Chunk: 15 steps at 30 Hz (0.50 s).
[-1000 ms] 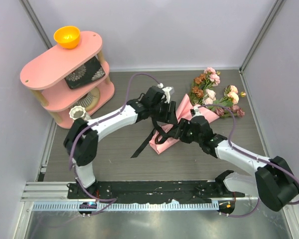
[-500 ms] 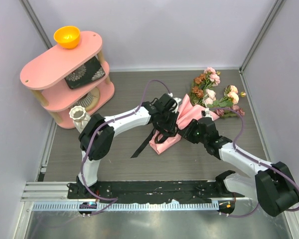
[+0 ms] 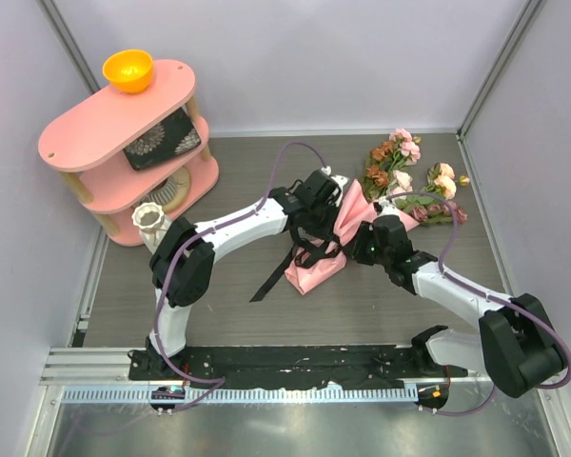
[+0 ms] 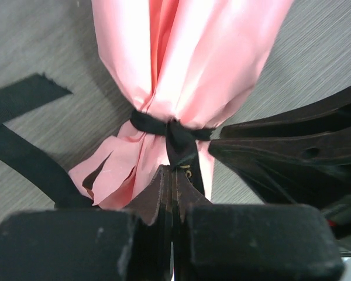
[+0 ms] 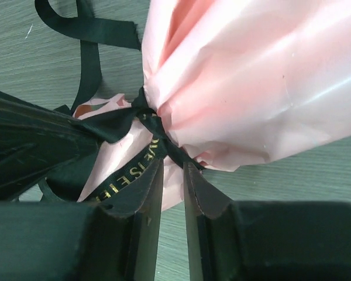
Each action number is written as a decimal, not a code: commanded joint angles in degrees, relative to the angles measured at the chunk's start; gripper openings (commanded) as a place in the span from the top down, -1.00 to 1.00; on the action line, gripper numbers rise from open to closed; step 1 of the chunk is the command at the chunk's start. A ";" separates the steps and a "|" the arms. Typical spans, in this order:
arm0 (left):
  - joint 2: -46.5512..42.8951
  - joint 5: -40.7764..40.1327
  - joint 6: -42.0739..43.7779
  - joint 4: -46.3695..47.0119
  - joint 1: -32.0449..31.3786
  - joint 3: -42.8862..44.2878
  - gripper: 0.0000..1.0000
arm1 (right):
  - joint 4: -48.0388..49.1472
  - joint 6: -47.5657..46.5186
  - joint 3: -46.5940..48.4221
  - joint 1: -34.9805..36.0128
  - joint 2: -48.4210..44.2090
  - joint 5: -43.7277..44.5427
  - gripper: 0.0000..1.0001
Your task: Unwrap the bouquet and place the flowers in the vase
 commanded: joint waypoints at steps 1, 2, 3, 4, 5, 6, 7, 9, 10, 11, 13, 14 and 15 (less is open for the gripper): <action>0.28 -1.01 1.71 -1.24 0.72 6.93 1.00 | 2.44 -4.77 4.09 0.21 1.13 -0.87 0.49; 0.63 -0.92 1.71 -1.68 0.81 7.98 1.00 | 2.27 -4.60 4.79 0.21 1.92 -2.55 0.47; 0.64 -0.84 1.54 -1.68 0.81 8.34 1.00 | 2.52 -2.94 5.32 0.64 2.98 -3.96 0.45; 0.55 -0.84 1.54 -1.68 0.81 8.51 1.00 | 3.83 -1.88 5.15 0.91 3.16 -5.89 0.41; 0.20 -0.92 1.27 -1.25 0.81 8.69 1.00 | 4.54 -0.83 4.45 1.26 3.25 -6.34 0.33; -0.24 -1.18 1.27 -0.98 0.81 8.61 1.00 | 4.98 1.53 4.27 1.87 3.16 -6.61 0.29; -0.50 -1.19 1.27 -0.81 0.89 8.60 1.00 | 5.68 2.25 3.84 2.31 2.64 -6.96 0.26; -0.77 -1.27 1.19 -0.19 0.89 8.52 1.00 | 7.35 2.44 2.35 3.63 1.50 -7.58 0.15; -0.86 -1.19 1.01 -0.10 0.89 8.52 1.00 | 7.27 2.35 2.08 5.12 0.19 -5.84 0.11; -0.86 -1.10 0.92 -0.27 1.07 8.60 1.00 | 6.93 2.35 1.55 5.39 -0.70 -5.03 0.02; -0.94 -0.05 0.40 -0.19 1.16 8.52 1.00 | 5.09 4.18 1.20 5.39 -2.80 -2.41 -0.03; -1.03 0.22 0.31 0.07 1.16 8.26 1.00 | 3.51 5.33 1.02 5.39 -3.51 4.40 -0.08; -1.29 0.31 0.13 0.34 1.16 8.08 1.00 | 2.71 6.29 0.67 5.39 -4.21 7.25 -0.11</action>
